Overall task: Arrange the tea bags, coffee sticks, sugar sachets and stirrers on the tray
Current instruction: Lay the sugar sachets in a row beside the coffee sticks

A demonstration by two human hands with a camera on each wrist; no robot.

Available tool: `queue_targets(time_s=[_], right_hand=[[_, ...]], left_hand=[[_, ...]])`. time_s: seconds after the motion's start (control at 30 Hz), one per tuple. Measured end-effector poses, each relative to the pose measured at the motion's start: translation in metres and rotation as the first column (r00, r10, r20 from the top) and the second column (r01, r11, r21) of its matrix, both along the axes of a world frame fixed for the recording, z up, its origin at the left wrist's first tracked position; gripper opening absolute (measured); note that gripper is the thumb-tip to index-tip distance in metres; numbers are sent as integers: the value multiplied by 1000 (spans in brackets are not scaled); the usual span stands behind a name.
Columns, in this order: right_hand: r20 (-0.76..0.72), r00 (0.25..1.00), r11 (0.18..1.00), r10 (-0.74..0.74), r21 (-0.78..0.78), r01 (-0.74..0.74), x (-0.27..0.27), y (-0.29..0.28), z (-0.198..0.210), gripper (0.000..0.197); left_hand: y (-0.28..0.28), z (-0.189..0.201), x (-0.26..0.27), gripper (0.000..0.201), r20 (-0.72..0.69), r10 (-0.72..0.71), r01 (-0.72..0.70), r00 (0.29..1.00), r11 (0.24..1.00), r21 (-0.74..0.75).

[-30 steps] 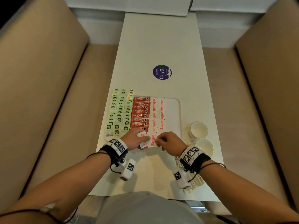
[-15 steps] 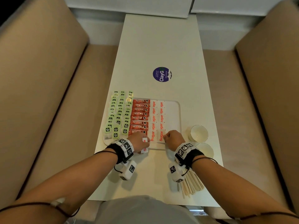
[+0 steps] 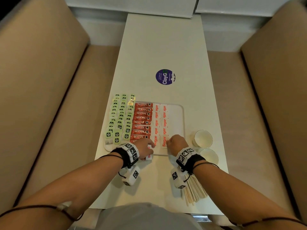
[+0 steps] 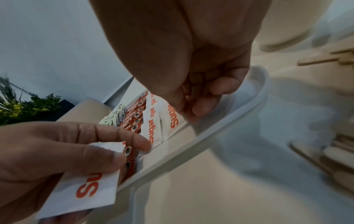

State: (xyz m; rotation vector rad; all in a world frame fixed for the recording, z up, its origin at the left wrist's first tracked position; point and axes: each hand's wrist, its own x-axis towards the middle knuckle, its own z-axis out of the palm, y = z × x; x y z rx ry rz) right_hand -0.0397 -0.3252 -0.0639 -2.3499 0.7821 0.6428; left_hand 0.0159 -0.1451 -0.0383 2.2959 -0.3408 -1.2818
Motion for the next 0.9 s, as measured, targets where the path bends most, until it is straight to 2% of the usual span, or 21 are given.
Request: queue_targets(time_s=[0.5, 0.7, 0.8, 0.9], right_hand=[[-13, 1000, 1000, 4, 5, -4, 1, -4, 3, 31], [-5, 1000, 996, -21, 85, 22, 0, -1, 7, 27], [72, 997, 989, -22, 145, 11, -4, 6, 13, 22], [164, 982, 961, 94, 243, -132, -11, 15, 22, 21]], left_hand=[[3, -1, 1, 37, 27, -36, 37, 999, 999, -31], [7, -3, 2, 17, 18, 12, -11, 1000, 996, -93], [10, -5, 6, 29, 54, 53, -47, 997, 993, -107], [10, -2, 9, 39, 100, 88, -76, 991, 990, -121]])
